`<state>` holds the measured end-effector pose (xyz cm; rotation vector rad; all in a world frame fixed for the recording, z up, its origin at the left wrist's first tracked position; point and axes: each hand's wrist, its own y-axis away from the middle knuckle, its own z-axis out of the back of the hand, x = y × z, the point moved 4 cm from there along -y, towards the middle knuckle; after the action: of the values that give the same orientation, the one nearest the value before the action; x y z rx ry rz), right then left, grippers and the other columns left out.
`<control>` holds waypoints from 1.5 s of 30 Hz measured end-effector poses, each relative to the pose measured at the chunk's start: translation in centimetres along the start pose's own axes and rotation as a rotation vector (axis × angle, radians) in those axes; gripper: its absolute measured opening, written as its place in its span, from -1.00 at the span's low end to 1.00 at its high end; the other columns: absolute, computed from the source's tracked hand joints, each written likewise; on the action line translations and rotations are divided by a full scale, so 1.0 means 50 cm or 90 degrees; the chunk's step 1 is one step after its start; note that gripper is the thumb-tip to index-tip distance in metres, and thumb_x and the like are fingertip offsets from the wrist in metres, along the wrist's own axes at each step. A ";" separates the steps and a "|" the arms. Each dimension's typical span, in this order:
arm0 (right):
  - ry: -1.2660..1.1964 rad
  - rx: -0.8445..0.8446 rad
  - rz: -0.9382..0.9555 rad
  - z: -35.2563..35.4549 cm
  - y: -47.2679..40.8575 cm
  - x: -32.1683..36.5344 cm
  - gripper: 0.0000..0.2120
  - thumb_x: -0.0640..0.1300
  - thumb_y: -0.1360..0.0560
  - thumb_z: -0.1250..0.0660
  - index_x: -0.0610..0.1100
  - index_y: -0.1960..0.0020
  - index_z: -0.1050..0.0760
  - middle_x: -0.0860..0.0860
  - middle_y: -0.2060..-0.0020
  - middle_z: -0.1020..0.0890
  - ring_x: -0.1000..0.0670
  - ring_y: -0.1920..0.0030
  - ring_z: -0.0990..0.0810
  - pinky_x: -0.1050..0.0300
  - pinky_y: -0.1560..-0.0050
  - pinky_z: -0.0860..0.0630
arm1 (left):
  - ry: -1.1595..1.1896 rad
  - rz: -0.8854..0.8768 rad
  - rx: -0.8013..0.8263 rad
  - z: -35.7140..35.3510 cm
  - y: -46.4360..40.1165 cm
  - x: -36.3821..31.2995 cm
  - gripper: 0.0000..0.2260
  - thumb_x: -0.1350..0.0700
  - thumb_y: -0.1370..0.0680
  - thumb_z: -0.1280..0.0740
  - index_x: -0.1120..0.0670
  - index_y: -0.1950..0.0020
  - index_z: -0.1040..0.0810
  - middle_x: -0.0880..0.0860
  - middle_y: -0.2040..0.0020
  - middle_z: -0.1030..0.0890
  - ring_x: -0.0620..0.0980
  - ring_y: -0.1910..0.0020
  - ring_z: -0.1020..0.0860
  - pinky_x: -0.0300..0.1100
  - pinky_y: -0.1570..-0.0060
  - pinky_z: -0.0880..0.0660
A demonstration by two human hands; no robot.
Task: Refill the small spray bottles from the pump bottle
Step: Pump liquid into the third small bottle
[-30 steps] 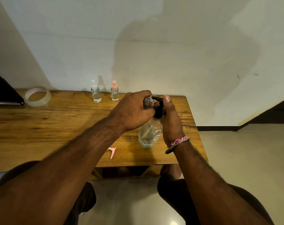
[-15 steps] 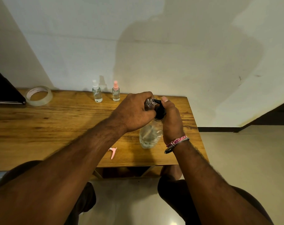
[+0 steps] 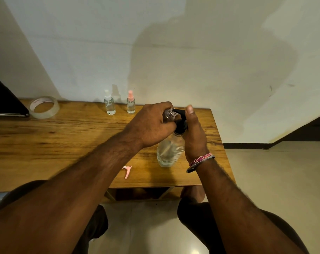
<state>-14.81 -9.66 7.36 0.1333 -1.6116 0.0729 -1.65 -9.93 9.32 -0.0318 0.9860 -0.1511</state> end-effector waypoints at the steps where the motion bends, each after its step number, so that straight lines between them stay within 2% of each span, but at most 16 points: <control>1: 0.000 0.004 0.004 -0.001 0.000 0.001 -0.52 0.40 -0.46 -0.17 0.15 0.04 -0.74 -0.05 -0.01 -0.76 -0.07 -0.15 -0.70 -0.16 -0.30 -0.55 | -0.001 -0.001 0.001 0.000 0.000 -0.001 -0.81 0.18 -0.51 -0.46 -0.10 0.14 -0.53 -0.08 0.26 -0.63 -0.10 0.28 -0.58 -0.24 0.31 -0.41; 3: 0.000 -0.001 0.008 -0.001 -0.001 0.002 -0.53 0.39 -0.49 -0.17 0.15 0.05 -0.74 -0.04 0.00 -0.76 -0.06 -0.15 -0.70 -0.13 -0.28 -0.56 | -0.001 -0.003 0.001 0.000 0.000 -0.001 -0.80 0.18 -0.51 -0.46 -0.11 0.16 -0.53 -0.08 0.27 -0.62 -0.10 0.30 -0.57 -0.23 0.31 -0.42; 5: 0.004 -0.008 0.005 -0.003 -0.001 0.003 -0.58 0.33 -0.53 -0.18 0.16 0.08 -0.74 -0.01 0.03 -0.77 -0.01 -0.10 -0.71 -0.02 -0.19 -0.58 | -0.001 -0.004 0.000 0.001 0.000 -0.001 -0.80 0.18 -0.50 -0.45 -0.10 0.17 -0.52 -0.06 0.27 -0.62 -0.07 0.30 -0.56 -0.20 0.31 -0.43; 8: 0.014 -0.013 0.002 -0.005 -0.002 0.005 -0.59 0.31 -0.51 -0.19 0.15 0.10 -0.75 0.00 0.07 -0.77 0.02 -0.04 -0.72 0.07 -0.09 -0.57 | -0.012 -0.006 -0.001 0.000 0.001 -0.002 -0.78 0.18 -0.51 -0.45 -0.11 0.18 -0.50 -0.06 0.27 -0.61 -0.05 0.29 -0.56 -0.19 0.31 -0.42; 13: 0.033 -0.033 0.003 0.000 -0.004 0.005 -0.59 0.20 -0.55 -0.16 0.05 0.14 -0.72 -0.01 0.18 -0.76 0.10 0.11 -0.70 0.26 0.13 -0.56 | -0.026 -0.011 -0.005 0.000 0.002 -0.003 -0.79 0.18 -0.50 -0.46 -0.10 0.17 -0.51 -0.06 0.27 -0.62 -0.04 0.29 -0.58 -0.18 0.31 -0.44; 18: 0.028 -0.029 0.003 0.002 -0.003 0.010 -0.63 0.14 -0.55 -0.19 0.05 0.19 -0.72 0.05 0.25 -0.74 0.17 0.18 -0.68 0.31 0.18 -0.55 | -0.032 -0.009 -0.005 0.000 0.003 -0.004 -0.74 0.19 -0.49 -0.46 -0.14 0.19 -0.47 -0.09 0.28 -0.60 -0.09 0.31 -0.56 -0.23 0.32 -0.39; 21: 0.027 -0.029 0.002 0.004 -0.002 0.008 -0.64 0.06 -0.63 -0.21 0.03 0.19 -0.71 0.07 0.27 -0.74 0.18 0.20 -0.68 0.33 0.20 -0.54 | -0.031 -0.005 -0.004 0.000 0.003 -0.001 -0.74 0.19 -0.48 -0.46 -0.13 0.19 -0.48 -0.09 0.27 -0.61 -0.07 0.30 -0.56 -0.21 0.31 -0.40; 26: 0.022 -0.026 0.001 0.002 -0.002 0.011 -0.65 0.12 -0.54 -0.22 0.01 0.20 -0.71 0.06 0.29 -0.72 0.18 0.22 -0.66 0.32 0.22 -0.54 | -0.028 -0.005 -0.007 0.002 0.004 -0.001 -0.72 0.21 -0.48 -0.46 -0.14 0.20 -0.47 -0.11 0.29 -0.60 -0.10 0.32 -0.55 -0.22 0.32 -0.40; 31: 0.021 -0.004 -0.001 -0.001 0.002 0.011 -0.62 0.15 -0.55 -0.18 0.08 0.18 -0.74 0.05 0.21 -0.74 0.14 0.12 -0.69 0.27 0.11 -0.57 | -0.035 -0.011 -0.010 0.000 0.003 -0.002 -0.73 0.20 -0.49 -0.46 -0.14 0.22 -0.46 -0.13 0.32 -0.58 -0.15 0.35 -0.52 -0.30 0.37 -0.35; 33: 0.010 -0.001 -0.013 0.000 0.002 0.010 -0.63 0.20 -0.54 -0.19 0.16 0.17 -0.74 0.05 0.17 -0.76 0.11 0.06 -0.70 0.15 -0.03 -0.59 | -0.033 -0.011 -0.009 0.000 0.002 -0.002 -0.74 0.18 -0.50 -0.45 -0.14 0.21 -0.48 -0.12 0.31 -0.59 -0.14 0.35 -0.53 -0.29 0.36 -0.36; 36: 0.004 0.003 -0.012 0.001 0.002 0.009 -0.60 0.35 -0.49 -0.21 0.17 0.12 -0.75 0.01 0.09 -0.77 0.01 -0.05 -0.72 -0.06 -0.22 -0.57 | -0.026 -0.014 -0.010 0.001 0.001 -0.002 -0.75 0.17 -0.51 -0.45 -0.14 0.20 -0.48 -0.11 0.30 -0.60 -0.13 0.34 -0.54 -0.25 0.34 -0.37; 39: -0.001 0.006 -0.010 0.000 0.003 0.009 -0.54 0.40 -0.46 -0.18 0.17 0.09 -0.75 -0.02 0.05 -0.77 -0.03 -0.10 -0.71 -0.10 -0.26 -0.56 | -0.024 -0.014 -0.010 0.001 0.001 -0.001 -0.76 0.17 -0.52 -0.46 -0.14 0.19 -0.49 -0.09 0.29 -0.61 -0.09 0.31 -0.56 -0.22 0.32 -0.39; 42: 0.000 0.009 -0.015 -0.001 0.002 0.009 -0.59 0.30 -0.54 -0.17 0.17 0.11 -0.75 0.00 0.07 -0.77 -0.01 -0.09 -0.71 -0.14 -0.29 -0.55 | -0.018 -0.013 -0.011 0.001 0.001 0.002 -0.78 0.17 -0.52 -0.46 -0.13 0.18 -0.51 -0.08 0.29 -0.62 -0.06 0.30 -0.57 -0.20 0.31 -0.42; 45: -0.010 0.012 -0.013 -0.001 0.002 0.009 -0.63 0.34 -0.47 -0.24 0.18 0.11 -0.75 0.01 0.08 -0.77 -0.02 -0.08 -0.71 -0.19 -0.30 -0.53 | -0.016 -0.013 -0.010 -0.002 0.000 0.003 -0.82 0.17 -0.51 -0.46 -0.09 0.16 -0.53 -0.06 0.29 -0.62 -0.03 0.30 -0.58 -0.18 0.32 -0.43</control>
<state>-14.78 -9.57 7.81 0.1647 -1.6250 0.0713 -1.63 -9.93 9.13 -0.0585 0.9616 -0.1611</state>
